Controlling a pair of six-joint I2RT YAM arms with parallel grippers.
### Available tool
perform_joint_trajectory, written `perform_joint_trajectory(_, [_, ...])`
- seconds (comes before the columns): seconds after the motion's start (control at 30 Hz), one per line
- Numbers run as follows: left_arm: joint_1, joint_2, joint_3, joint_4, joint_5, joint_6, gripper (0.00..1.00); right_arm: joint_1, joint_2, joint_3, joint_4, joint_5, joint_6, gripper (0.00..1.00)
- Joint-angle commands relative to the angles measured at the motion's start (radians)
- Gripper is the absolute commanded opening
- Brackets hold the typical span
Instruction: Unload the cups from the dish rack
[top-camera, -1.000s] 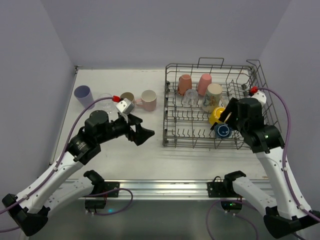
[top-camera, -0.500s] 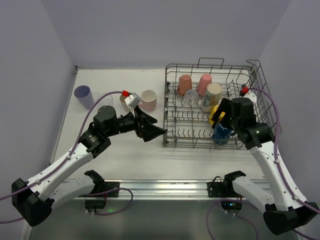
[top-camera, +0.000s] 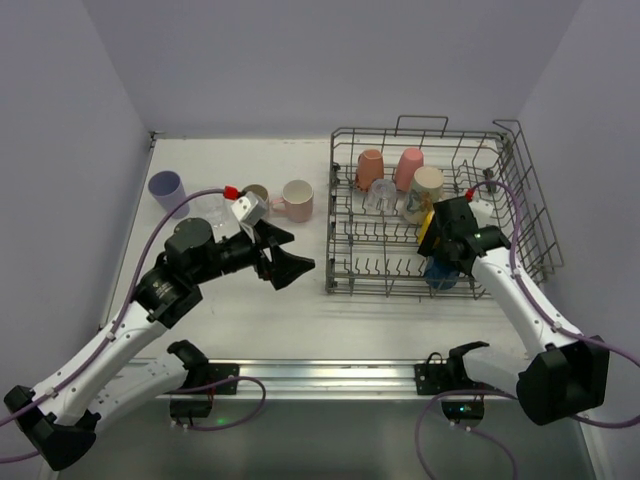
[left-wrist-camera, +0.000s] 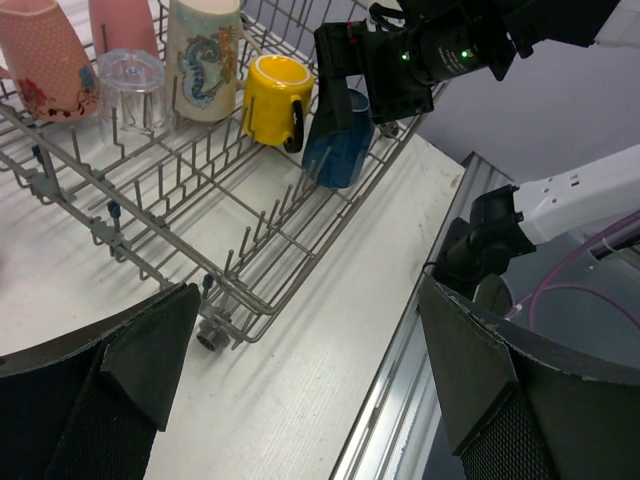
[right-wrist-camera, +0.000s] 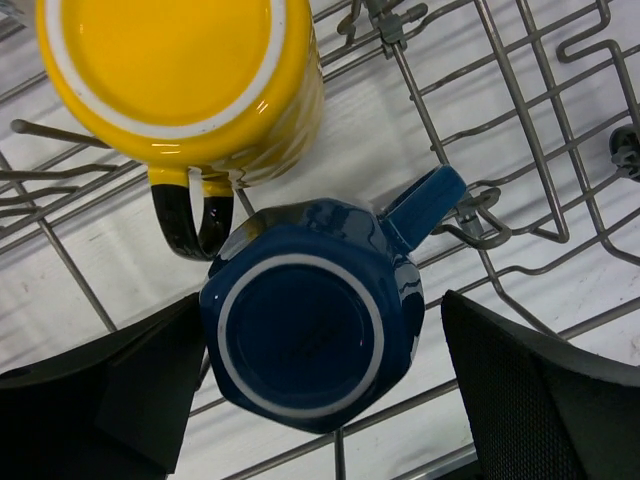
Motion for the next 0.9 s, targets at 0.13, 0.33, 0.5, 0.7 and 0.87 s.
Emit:
perform_joint_trajectory(0.13, [-0.005,-0.022,-0.028,-0.037,-0.04,0.063,1.0,-0.027,0.057,0.019,0.035,0.028,0.035,0.99])
perform_joint_trajectory(0.33, [-0.007,-0.032,-0.034,-0.034,-0.046,0.065,1.0,-0.027,0.104,0.004,0.041,0.002,0.041,0.99])
perform_joint_trajectory(0.5, [-0.007,-0.027,-0.038,-0.026,-0.038,0.051,1.0,-0.022,0.007,0.034,0.05,0.053,0.018,0.53])
perform_joint_trajectory(0.7, [-0.007,0.004,-0.025,-0.002,0.005,0.02,1.0,-0.018,-0.175,0.092,0.063,0.018,-0.037,0.42])
perform_joint_trajectory(0.87, [-0.007,0.031,-0.011,0.041,0.045,-0.018,1.0,-0.001,-0.258,0.139,0.076,-0.067,-0.056,0.39])
